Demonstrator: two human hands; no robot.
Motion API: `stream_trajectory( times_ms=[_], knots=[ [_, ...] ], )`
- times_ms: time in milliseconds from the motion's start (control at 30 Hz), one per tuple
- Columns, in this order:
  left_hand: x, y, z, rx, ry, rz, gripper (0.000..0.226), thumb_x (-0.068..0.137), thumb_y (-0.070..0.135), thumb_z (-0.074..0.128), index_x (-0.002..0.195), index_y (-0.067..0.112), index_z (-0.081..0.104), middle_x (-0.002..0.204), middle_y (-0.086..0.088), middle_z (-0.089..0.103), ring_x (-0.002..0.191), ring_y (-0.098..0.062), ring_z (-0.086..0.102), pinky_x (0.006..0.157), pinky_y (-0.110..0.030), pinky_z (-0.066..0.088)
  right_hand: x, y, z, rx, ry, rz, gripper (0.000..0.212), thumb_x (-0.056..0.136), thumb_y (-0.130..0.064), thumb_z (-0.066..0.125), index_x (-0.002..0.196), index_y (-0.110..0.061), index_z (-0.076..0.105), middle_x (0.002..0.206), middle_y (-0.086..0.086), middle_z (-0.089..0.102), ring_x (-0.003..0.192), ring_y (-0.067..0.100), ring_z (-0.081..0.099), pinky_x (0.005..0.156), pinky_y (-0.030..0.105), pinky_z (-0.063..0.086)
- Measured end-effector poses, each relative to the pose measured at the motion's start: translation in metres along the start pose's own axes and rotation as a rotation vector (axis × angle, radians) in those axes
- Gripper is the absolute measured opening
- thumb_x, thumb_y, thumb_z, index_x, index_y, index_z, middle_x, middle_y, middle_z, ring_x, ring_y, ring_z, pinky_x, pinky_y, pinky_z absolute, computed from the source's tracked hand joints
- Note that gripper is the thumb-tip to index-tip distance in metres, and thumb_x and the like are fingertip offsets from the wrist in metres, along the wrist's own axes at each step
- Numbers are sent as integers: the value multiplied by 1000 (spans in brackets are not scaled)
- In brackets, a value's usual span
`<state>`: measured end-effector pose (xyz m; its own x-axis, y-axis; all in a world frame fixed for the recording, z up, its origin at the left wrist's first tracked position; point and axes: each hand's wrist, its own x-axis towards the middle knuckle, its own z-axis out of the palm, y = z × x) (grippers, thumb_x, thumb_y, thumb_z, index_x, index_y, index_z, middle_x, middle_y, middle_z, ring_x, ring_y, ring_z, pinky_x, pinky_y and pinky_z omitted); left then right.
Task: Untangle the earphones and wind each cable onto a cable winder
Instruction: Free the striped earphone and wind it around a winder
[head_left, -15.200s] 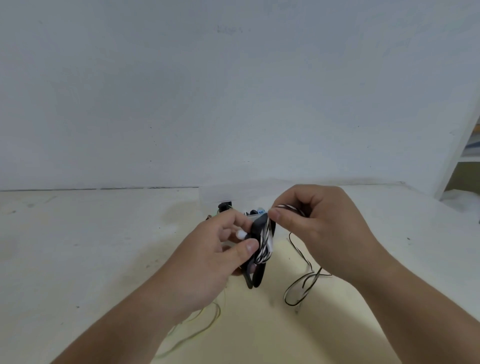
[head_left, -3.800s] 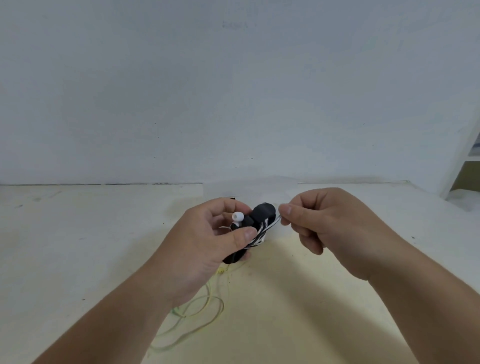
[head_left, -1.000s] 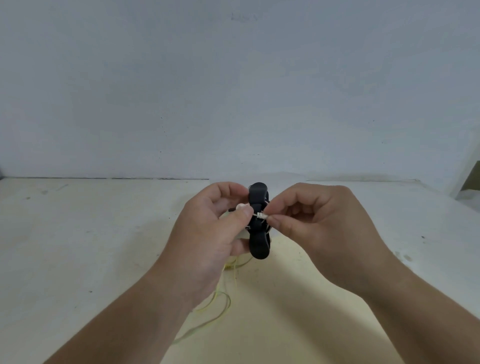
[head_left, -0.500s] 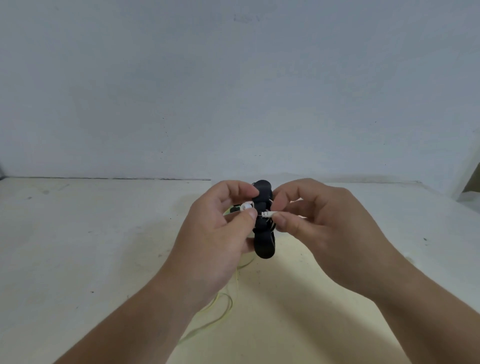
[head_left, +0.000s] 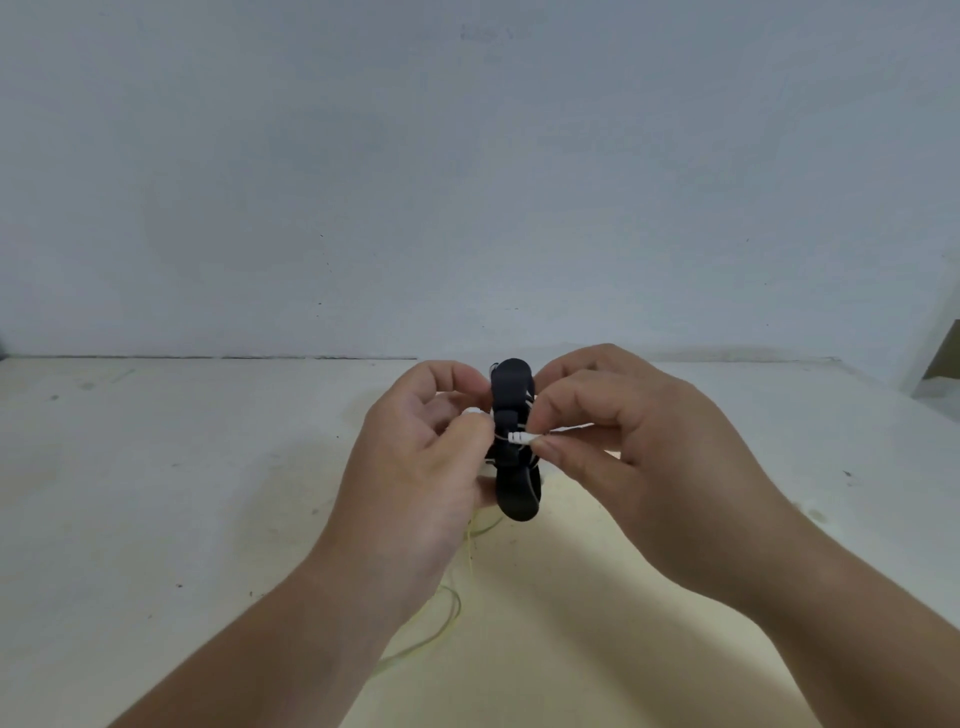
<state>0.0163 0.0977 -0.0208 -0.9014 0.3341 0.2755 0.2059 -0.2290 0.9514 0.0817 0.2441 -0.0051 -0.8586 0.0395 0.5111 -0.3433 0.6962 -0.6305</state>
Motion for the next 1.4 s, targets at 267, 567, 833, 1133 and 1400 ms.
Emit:
stream_trajectory(
  times_ms=[267, 567, 833, 1133, 1400],
  knots=[
    [-1, 4, -1, -11, -1, 14, 26, 94, -10, 46, 94, 12, 60, 88, -13, 72, 69, -26, 66, 62, -48, 61, 1, 3, -3, -15, -7, -24, 16, 88, -12, 70, 81, -26, 68, 105, -17, 64, 91, 9, 67, 78, 28, 54],
    [-2, 11, -2, -159, -115, -6, 23, 94, -11, 51, 92, 10, 62, 88, -10, 72, 74, -27, 70, 62, -40, 58, 1, 3, -10, 149, 23, 106, 17, 92, -15, 68, 81, -28, 66, 91, -10, 77, 81, 22, 74, 82, 51, 56],
    [-2, 9, -4, -203, -169, -16, 23, 76, -3, 63, 95, 9, 61, 90, -10, 75, 77, -30, 73, 62, -38, 58, 0, -2, -9, 149, 56, 158, 18, 90, -12, 69, 79, -26, 68, 88, -12, 77, 78, 7, 74, 82, 44, 58],
    [-1, 3, -2, -224, -155, -63, 31, 71, 0, 56, 97, 14, 61, 107, -14, 74, 81, -23, 69, 69, -38, 55, 0, -3, 1, 177, 104, 174, 16, 84, -9, 75, 75, -21, 71, 87, -18, 76, 79, 9, 74, 78, 37, 59],
    [-2, 2, 2, -329, -166, -175, 39, 90, -17, 39, 105, 13, 59, 107, -4, 75, 84, -22, 72, 76, -42, 57, 0, -2, 8, 103, 139, 169, 20, 83, -9, 76, 75, -26, 70, 83, -14, 76, 73, -2, 71, 73, 21, 57]
  ],
)
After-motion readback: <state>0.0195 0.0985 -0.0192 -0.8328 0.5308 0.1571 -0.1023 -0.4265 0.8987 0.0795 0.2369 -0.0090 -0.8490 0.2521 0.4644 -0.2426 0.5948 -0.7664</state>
